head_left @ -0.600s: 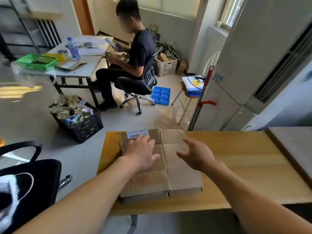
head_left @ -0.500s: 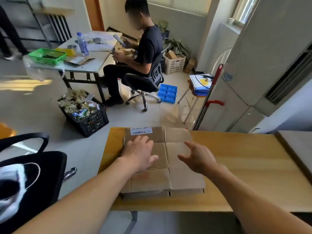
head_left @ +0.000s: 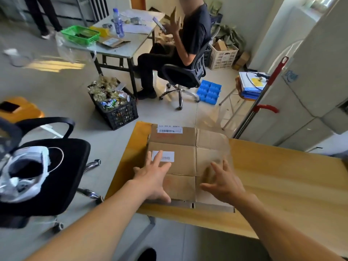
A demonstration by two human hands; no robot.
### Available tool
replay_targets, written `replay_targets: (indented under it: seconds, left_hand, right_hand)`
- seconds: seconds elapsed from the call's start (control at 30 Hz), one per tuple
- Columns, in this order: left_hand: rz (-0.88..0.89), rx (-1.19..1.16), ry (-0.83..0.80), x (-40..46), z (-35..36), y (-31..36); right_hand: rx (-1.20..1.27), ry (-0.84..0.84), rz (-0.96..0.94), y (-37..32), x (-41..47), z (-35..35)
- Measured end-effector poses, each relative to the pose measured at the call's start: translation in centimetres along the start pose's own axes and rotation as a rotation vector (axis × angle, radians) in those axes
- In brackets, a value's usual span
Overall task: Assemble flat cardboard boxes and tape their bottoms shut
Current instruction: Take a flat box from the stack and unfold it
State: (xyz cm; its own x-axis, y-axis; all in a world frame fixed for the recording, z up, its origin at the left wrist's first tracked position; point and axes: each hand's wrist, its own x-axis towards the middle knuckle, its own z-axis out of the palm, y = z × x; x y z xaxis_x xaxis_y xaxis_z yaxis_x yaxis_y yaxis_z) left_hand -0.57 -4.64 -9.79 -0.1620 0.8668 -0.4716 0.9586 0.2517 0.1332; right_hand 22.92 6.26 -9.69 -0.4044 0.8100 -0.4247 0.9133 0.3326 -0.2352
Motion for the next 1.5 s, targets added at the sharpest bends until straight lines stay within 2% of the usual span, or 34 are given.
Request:
replay_targets:
  seconds: [0.1, 0.47, 0.63, 0.77, 0.9, 1.03, 1.2, 1.33, 1.5]
  left_hand:
    - [0.019, -0.025, -0.011, 0.0, 1.0, -0.2]
    - [0.175, 0.023, 0.109, -0.3, 1.2, -1.4]
    - [0.269, -0.003, 0.203, -1.3, -2.7, -2.5]
    - [0.357, -0.121, 0.316, -1.5, -7.3, -2.3]
    - [0.406, -0.185, 0.416, -0.8, -12.5, -0.7]
    - [0.479, -0.239, 0.514, -0.1, -17.7, 3.9]
    - [0.581, -0.188, 0.562, -0.1, -21.2, 13.6]
    - [0.591, -0.23, 0.558, -0.7, -21.8, 21.8]
    - [0.623, -0.407, 0.531, -2.2, -20.1, 35.6]
  right_hand:
    - [0.042, 0.013, 0.053, 0.2, -0.6, 0.8]
    - [0.206, 0.076, 0.239, 0.3, -2.1, 1.8]
    - [0.309, 0.199, 0.243, 0.6, -3.4, 0.2]
    - [0.434, 0.331, 0.195, 0.0, -4.7, -2.6]
    - [0.565, 0.372, 0.11, 0.0, -6.3, -5.7]
    - [0.625, 0.435, 0.013, 0.6, -7.5, -8.3]
    - [0.629, 0.743, 0.057, 3.5, -9.6, -11.5]
    - [0.683, 0.857, 0.173, 9.5, -13.1, -13.7]
    - [0.679, 0.96, 0.352, 21.3, -19.8, -16.0]
